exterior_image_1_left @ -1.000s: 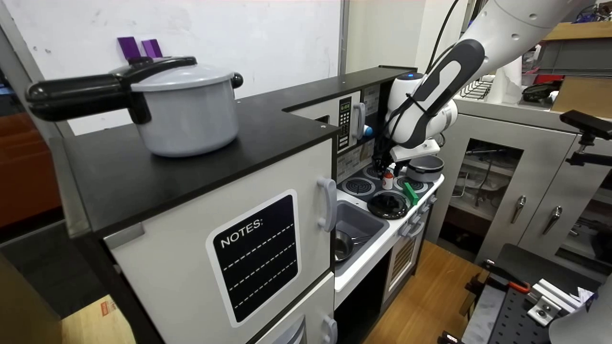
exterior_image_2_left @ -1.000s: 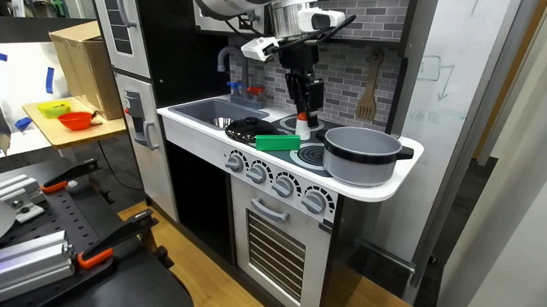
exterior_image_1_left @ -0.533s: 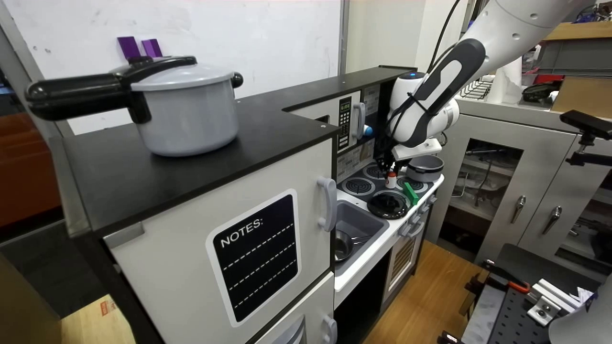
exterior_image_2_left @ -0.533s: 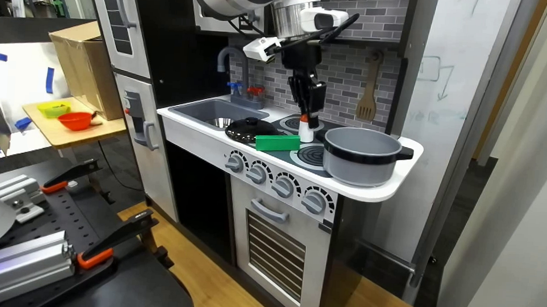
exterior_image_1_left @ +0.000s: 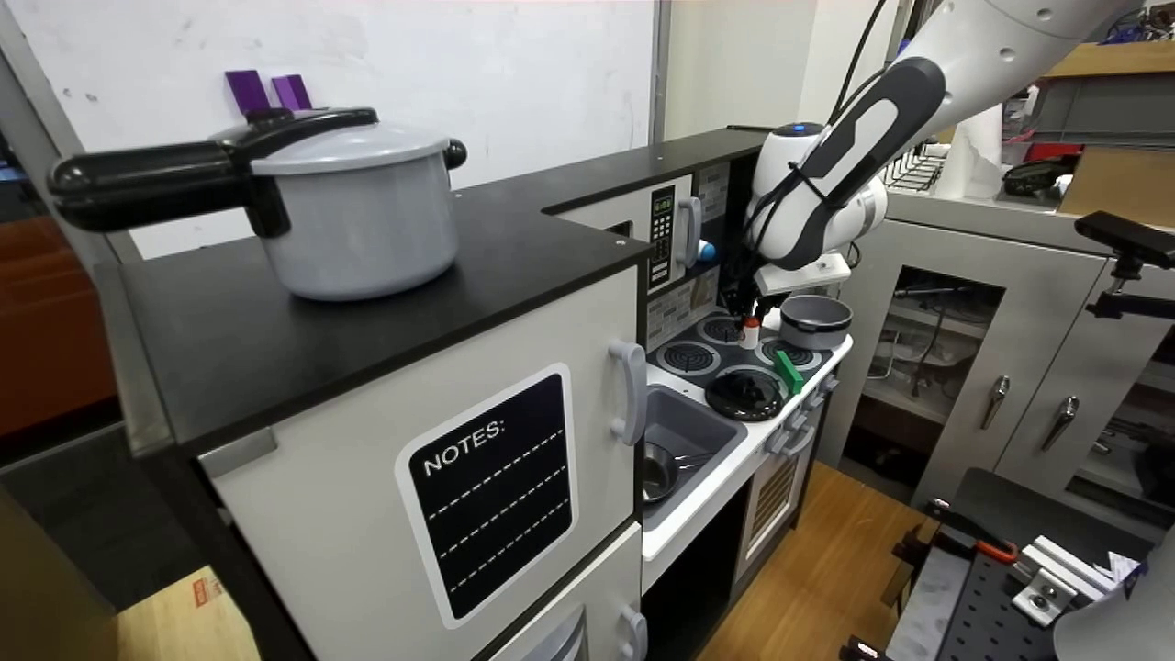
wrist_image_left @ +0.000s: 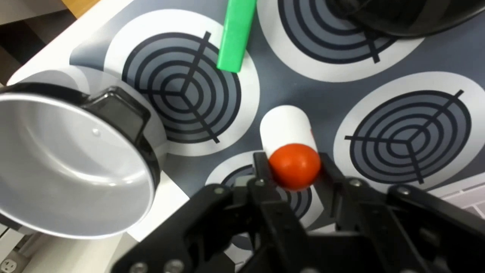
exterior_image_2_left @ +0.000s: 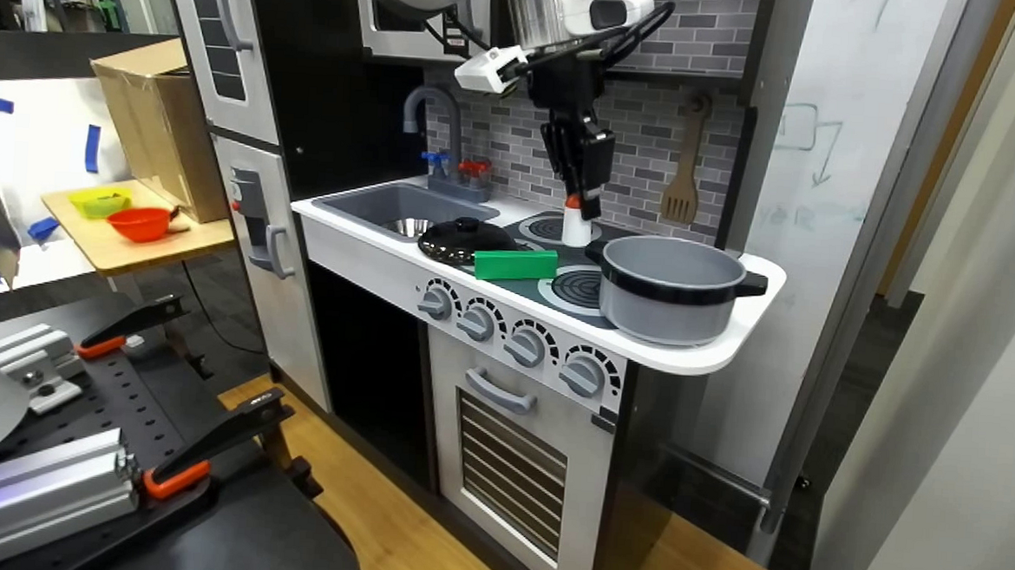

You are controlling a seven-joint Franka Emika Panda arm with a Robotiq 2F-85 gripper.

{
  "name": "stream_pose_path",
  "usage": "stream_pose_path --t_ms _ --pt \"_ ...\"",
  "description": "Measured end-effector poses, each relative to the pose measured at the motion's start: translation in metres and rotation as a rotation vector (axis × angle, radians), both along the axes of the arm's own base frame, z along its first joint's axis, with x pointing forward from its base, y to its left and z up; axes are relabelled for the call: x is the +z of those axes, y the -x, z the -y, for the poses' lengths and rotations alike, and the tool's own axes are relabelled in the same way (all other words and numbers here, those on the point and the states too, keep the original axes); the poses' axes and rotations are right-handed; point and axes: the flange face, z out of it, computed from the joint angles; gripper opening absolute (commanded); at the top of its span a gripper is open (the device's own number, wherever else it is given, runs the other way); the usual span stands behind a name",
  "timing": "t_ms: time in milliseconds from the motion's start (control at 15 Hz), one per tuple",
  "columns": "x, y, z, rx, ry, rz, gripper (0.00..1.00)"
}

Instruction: Take off the lid from the pot, place the white object inside, and cover it with the lid

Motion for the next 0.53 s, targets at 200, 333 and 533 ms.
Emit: stream_pose_path --t_ms 200,333,533 --pt "0.029 0.005 0.0 0.018 0.005 0.044 0.09" --pt "0.046 0.015 0.003 0.024 0.007 0.067 0.09" --pt "0.061 0.035 0.016 0.01 0.02 0.081 0.09"
